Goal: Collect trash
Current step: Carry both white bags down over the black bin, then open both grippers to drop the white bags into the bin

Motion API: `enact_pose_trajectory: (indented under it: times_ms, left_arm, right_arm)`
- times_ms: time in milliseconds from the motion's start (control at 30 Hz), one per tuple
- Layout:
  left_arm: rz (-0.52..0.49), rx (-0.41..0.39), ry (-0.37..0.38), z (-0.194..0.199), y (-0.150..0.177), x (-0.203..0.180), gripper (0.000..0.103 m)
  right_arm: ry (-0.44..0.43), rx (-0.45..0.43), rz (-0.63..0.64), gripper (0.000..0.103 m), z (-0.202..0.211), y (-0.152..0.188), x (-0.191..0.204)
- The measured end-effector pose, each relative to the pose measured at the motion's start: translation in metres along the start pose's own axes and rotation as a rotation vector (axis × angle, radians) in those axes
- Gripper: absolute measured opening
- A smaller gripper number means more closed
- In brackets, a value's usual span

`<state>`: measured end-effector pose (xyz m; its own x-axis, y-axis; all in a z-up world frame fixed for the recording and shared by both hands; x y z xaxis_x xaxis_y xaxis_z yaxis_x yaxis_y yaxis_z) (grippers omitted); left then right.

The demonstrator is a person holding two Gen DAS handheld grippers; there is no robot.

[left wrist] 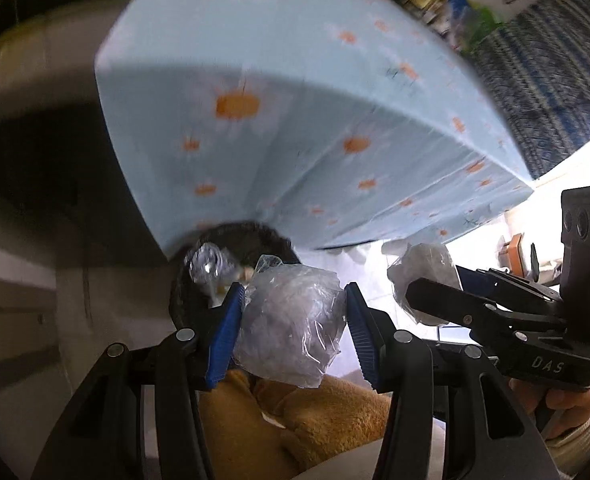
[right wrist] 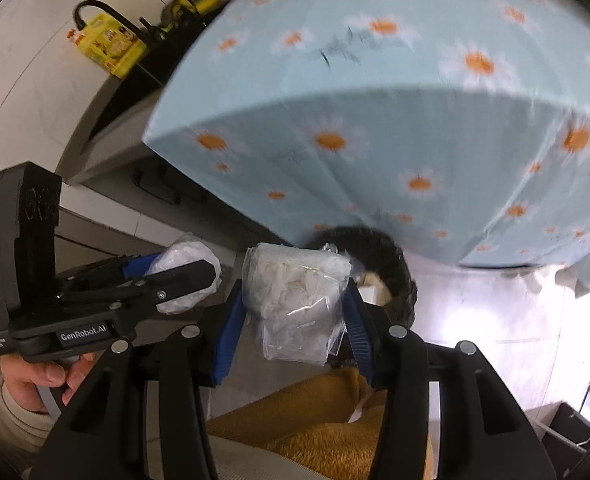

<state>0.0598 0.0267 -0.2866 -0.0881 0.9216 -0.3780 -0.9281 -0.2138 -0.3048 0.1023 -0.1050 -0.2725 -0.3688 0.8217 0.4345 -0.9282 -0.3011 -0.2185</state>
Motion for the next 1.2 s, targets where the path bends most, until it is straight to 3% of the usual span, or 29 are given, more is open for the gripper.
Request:
enact_pose_trajectory:
  times_ms: [167, 500, 600, 667, 733, 1067, 1200]
  left_arm:
    - [0.069, 0.065, -0.025, -0.033, 0.014, 0.011, 0.049]
    - [0.161, 0.125, -0.060, -0.083, 0.033, 0.041, 0.050]
    - [0.213, 0.169, -0.070, -0.097, 0.038, 0.051, 0.059]
    - [0.231, 0.180, -0.063, -0.101, 0.039, 0.053, 0.062]
    - [0.209, 0.176, -0.085, -0.100, 0.038, 0.050, 0.072]
    - [0.206, 0.159, -0.090, -0.089, 0.032, 0.038, 0.078]
    - [0.210, 0.167, -0.128, -0.084, 0.032, 0.036, 0.078]
  right_arm:
    - [-0.025, 0.076, -0.046, 0.048, -0.026, 0.004, -0.022]
    - [-0.026, 0.097, -0.076, 0.049, -0.070, -0.003, -0.055]
    - [-0.055, 0.096, -0.088, 0.060, -0.077, -0.006, -0.058]
    - [-0.061, 0.088, -0.078, 0.061, -0.076, -0.011, -0.056]
    - [-0.058, 0.070, -0.071, 0.067, -0.071, -0.015, -0.053]
    - [-0.049, 0.046, -0.056, 0.070, -0.045, -0.019, -0.059]
    - [-0.025, 0.049, -0.041, 0.071, -0.034, -0.015, -0.065]
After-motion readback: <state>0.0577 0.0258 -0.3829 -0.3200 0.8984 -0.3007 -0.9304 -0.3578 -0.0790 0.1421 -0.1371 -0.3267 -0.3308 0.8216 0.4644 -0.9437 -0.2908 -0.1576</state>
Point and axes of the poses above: each gripper's, at about its wrist camera, not at the fingertips, and z roughly against the way its jaws point, x to its left, y to its underside, the point moved 5 cm from there along -z, roughly the way its jaws point, and after that the axes turned 7 degrees about -z, right-handed, at the moved point
